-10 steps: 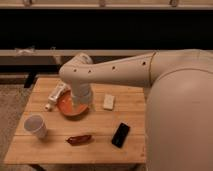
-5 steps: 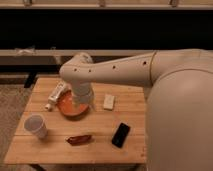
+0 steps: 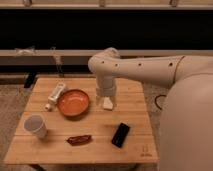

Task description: Move the arm in a circular motion

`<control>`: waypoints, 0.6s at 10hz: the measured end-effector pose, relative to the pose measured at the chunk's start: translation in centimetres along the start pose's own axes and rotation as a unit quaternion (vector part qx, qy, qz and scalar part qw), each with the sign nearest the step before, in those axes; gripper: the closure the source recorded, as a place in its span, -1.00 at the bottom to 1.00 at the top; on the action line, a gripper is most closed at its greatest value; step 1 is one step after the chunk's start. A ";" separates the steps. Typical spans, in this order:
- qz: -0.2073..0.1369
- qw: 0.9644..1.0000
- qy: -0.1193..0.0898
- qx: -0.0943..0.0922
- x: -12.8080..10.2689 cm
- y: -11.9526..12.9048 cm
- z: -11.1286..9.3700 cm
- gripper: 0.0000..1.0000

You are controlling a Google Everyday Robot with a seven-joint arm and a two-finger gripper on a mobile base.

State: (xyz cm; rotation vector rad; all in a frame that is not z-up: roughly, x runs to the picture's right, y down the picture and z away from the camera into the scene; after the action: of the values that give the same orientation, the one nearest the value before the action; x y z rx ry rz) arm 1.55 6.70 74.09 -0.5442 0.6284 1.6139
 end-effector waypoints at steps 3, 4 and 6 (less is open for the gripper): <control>0.004 1.000 -0.004 -0.002 -5.5 -1.0 1.7 -0.30; 0.001 1.000 -0.006 -0.004 -6.7 -0.2 2.2 -0.30; -0.015 1.000 -0.011 -0.010 -9.3 3.7 3.2 -0.30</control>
State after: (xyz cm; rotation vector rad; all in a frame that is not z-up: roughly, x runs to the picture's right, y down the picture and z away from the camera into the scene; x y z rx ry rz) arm -0.91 1.67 82.95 -0.5466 0.5856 1.5981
